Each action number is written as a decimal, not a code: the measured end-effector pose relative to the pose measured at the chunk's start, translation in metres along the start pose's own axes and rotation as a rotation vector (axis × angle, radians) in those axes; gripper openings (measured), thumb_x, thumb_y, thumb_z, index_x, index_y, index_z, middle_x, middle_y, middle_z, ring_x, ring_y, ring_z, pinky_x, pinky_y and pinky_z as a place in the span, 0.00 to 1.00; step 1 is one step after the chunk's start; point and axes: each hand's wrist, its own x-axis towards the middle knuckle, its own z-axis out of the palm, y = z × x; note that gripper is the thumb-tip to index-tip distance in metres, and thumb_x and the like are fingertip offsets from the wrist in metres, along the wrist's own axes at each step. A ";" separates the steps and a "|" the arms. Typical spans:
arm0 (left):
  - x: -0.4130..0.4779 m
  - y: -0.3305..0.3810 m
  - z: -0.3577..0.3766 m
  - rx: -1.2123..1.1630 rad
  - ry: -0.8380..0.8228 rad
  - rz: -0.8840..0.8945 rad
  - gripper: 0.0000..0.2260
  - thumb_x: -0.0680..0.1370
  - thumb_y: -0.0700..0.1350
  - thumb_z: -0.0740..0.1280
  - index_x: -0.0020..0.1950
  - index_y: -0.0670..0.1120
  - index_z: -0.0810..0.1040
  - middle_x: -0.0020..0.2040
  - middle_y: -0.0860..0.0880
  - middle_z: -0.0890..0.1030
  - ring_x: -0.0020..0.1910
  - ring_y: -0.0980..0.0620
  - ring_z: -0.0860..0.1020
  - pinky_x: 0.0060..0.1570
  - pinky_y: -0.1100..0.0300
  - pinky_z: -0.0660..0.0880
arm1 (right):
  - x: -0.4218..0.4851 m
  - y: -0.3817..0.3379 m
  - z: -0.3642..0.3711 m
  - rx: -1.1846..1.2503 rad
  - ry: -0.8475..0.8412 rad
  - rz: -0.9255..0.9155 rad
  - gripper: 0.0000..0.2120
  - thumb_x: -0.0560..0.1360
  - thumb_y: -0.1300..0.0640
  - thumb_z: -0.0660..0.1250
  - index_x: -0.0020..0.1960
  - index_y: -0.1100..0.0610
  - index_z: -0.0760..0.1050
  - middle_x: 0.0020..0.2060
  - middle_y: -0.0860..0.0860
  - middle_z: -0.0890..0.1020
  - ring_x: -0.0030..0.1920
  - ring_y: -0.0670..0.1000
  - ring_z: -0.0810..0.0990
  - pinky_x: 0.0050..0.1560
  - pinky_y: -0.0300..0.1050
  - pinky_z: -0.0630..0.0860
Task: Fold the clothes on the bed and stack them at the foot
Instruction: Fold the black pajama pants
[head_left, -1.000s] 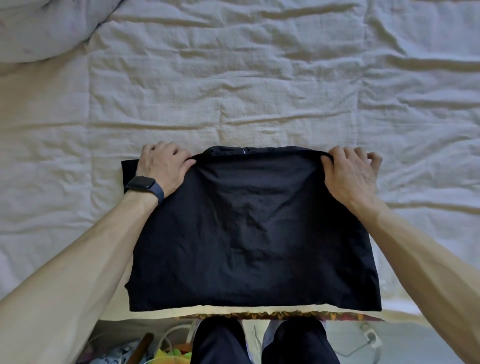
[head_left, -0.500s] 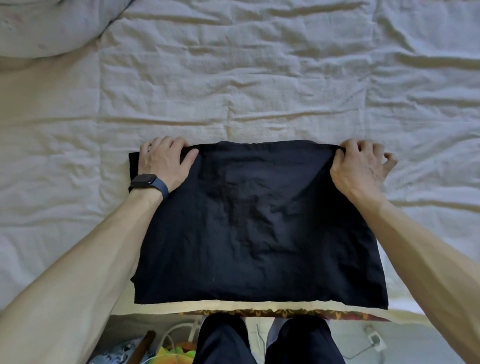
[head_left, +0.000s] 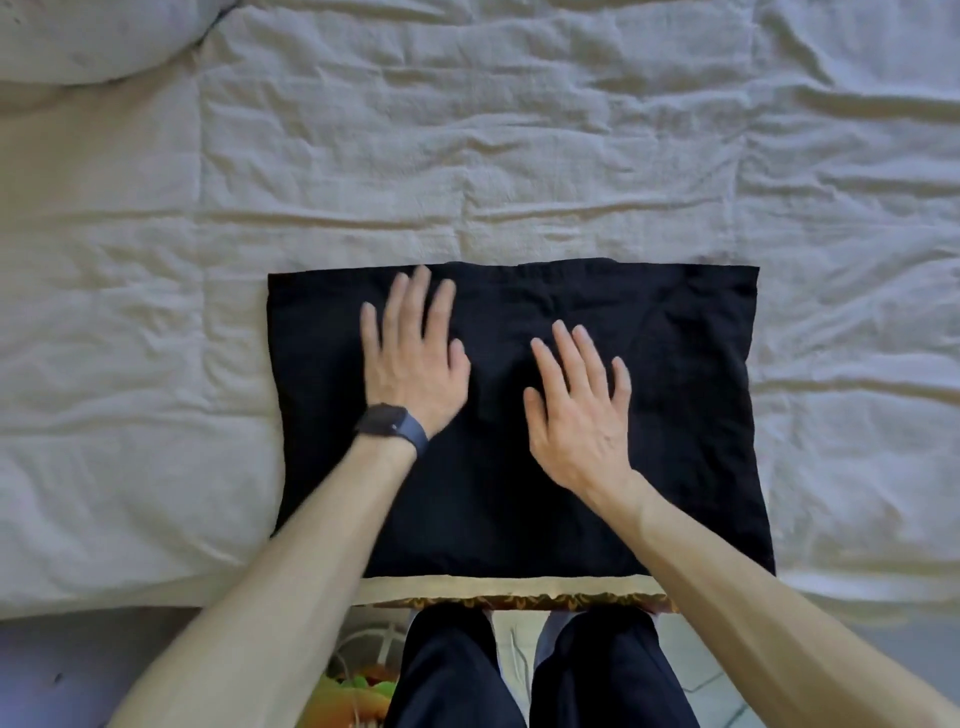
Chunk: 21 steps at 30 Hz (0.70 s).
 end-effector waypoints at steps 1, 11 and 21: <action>-0.018 0.013 0.012 -0.006 -0.033 0.073 0.30 0.78 0.52 0.62 0.80 0.49 0.62 0.81 0.46 0.59 0.80 0.44 0.56 0.75 0.38 0.51 | -0.004 0.000 0.006 -0.032 -0.015 -0.030 0.28 0.83 0.47 0.59 0.81 0.52 0.62 0.82 0.53 0.58 0.82 0.53 0.53 0.77 0.64 0.53; 0.000 -0.060 0.059 0.118 -0.080 -0.054 0.29 0.81 0.65 0.50 0.82 0.61 0.50 0.83 0.48 0.48 0.81 0.41 0.46 0.75 0.35 0.41 | 0.060 0.103 0.006 -0.080 -0.088 0.366 0.30 0.82 0.33 0.42 0.82 0.37 0.41 0.83 0.49 0.40 0.81 0.51 0.35 0.76 0.69 0.34; -0.161 0.000 0.055 -0.014 -0.222 -0.075 0.28 0.82 0.63 0.51 0.82 0.61 0.50 0.83 0.49 0.47 0.82 0.43 0.45 0.74 0.32 0.47 | -0.097 -0.012 0.036 -0.081 -0.125 -0.023 0.30 0.84 0.37 0.50 0.83 0.44 0.52 0.83 0.53 0.50 0.83 0.55 0.45 0.78 0.68 0.46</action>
